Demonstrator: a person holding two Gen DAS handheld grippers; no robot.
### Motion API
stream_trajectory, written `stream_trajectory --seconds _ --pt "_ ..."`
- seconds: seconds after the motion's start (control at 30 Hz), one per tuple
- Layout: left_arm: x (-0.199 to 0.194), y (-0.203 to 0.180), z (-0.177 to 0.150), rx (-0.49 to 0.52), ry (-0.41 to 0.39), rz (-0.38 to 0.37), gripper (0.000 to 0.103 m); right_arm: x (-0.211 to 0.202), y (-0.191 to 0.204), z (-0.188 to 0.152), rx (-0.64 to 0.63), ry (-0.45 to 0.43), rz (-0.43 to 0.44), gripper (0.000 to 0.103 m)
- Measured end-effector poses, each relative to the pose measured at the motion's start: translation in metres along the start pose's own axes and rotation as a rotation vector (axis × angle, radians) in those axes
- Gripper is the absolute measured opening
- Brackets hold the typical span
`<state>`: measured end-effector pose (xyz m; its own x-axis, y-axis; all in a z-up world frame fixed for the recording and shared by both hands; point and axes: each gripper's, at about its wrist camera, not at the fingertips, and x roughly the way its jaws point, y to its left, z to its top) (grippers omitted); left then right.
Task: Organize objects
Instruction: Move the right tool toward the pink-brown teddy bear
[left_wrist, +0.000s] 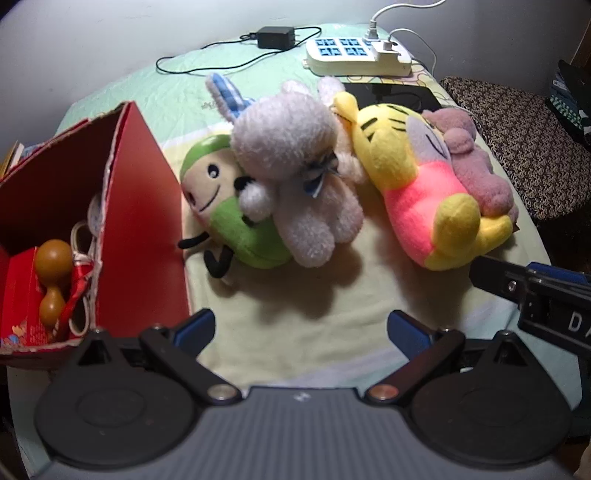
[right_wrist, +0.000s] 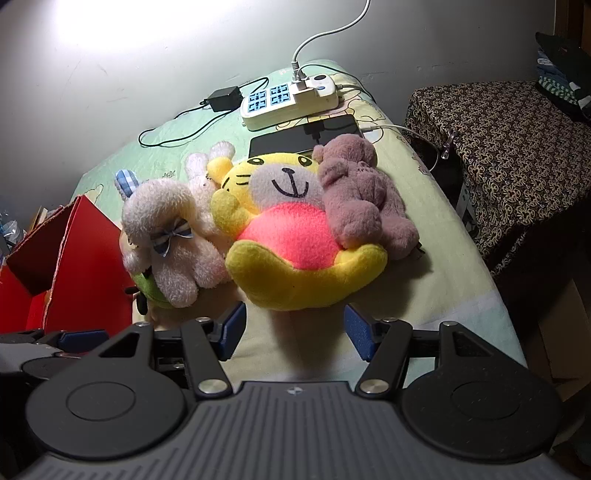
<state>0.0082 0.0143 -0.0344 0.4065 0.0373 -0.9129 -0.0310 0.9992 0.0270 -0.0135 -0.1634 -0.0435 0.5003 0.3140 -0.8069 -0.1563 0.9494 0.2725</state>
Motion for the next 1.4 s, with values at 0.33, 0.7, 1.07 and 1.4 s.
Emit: stream_trajectory --seconds 0.33,0.7,1.07,1.4 --pt "-0.018 0.016 -0.010 -0.008 -0.051 -0.012 0.100 0.012 0.024 0.006 -0.041 0.047 0.044 0.062" --pt "-0.021 0.006 -0.007 0.046 -0.069 -0.137 0.099 -0.006 0.006 0.008 -0.016 0.002 0.078 0.057" --pt "-0.022 -0.008 0.013 0.089 -0.112 -0.367 0.099 -0.028 -0.042 0.030 0.073 -0.102 0.052 0.056" --pt "-0.027 -0.022 0.023 0.103 -0.131 -0.336 0.098 -0.006 -0.050 0.062 0.095 -0.115 0.085 0.056"
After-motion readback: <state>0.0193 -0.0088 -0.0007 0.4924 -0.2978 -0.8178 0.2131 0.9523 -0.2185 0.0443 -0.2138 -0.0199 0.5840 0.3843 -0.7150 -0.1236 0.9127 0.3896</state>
